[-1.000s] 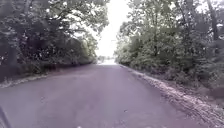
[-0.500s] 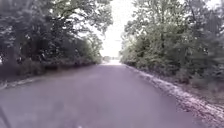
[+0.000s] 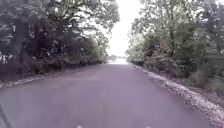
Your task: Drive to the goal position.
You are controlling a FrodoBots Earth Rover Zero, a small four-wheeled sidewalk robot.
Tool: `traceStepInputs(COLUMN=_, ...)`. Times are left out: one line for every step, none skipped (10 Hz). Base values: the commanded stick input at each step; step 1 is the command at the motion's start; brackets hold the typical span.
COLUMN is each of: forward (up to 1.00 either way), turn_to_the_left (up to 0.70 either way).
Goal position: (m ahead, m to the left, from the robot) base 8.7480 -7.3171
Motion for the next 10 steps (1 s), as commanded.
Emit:
traceStepInputs(forward=1.00, turn_to_the_left=-0.09)
traceStepInputs(forward=1.00, turn_to_the_left=-0.09)
traceStepInputs(forward=1.00, turn_to_the_left=-0.09)
traceStepInputs(forward=1.00, turn_to_the_left=-0.09)
traceStepInputs(forward=1.00, turn_to_the_left=-0.09)
traceStepInputs(forward=1.00, turn_to_the_left=-0.09)
traceStepInputs(forward=1.00, turn_to_the_left=-0.09)
traceStepInputs(forward=1.00, turn_to_the_left=-0.09)
traceStepInputs(forward=1.00, turn_to_the_left=-0.09)
traceStepInputs(forward=1.00, turn_to_the_left=-0.09)
